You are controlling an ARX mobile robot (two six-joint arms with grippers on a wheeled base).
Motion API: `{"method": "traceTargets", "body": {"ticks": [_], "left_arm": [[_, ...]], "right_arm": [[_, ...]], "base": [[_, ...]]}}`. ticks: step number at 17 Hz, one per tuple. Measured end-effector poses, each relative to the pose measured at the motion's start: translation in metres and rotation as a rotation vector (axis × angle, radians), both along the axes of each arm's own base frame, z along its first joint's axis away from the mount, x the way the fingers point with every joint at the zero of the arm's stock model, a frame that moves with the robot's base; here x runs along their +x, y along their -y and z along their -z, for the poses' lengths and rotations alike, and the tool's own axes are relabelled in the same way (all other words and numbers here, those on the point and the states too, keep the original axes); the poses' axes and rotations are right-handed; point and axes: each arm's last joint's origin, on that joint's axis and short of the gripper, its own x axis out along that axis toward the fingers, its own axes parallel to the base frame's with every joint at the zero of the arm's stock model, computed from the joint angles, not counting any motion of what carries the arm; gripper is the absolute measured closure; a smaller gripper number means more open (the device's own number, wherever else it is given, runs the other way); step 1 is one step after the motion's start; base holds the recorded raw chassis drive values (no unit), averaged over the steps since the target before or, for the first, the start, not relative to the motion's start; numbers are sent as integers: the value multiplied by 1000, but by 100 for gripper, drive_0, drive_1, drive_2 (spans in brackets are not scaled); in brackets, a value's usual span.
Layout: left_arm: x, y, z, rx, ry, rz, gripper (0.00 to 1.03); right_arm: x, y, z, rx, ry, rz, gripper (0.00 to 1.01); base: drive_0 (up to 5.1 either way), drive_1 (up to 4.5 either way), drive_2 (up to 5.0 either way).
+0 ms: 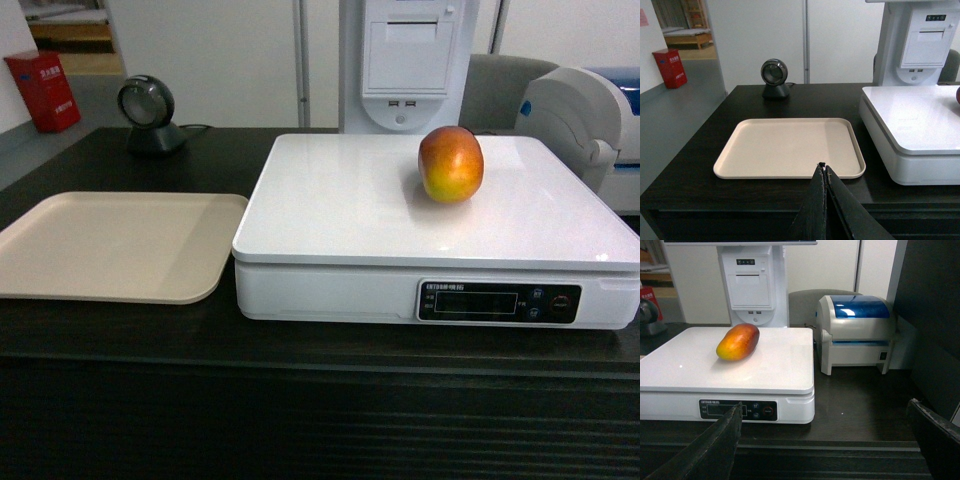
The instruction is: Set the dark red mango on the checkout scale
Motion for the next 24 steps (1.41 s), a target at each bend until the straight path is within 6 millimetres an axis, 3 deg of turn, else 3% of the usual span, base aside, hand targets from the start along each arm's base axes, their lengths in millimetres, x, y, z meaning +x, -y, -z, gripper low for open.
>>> {"method": "traceTargets", "body": {"ticks": [15,16,24], "left_arm": [[-14,0,3,0,-10,0,101],[-14,0,3,-2,-10,0,97],[-14,0,3,-2,-10,0,18]], "right_arm": [[0,0,0,0,0,0,3],[0,0,0,0,0,0,3],[0,0,0,0,-1,0,3]], "base": [[0,0,0],[0,0,0],[0,0,0]]}}
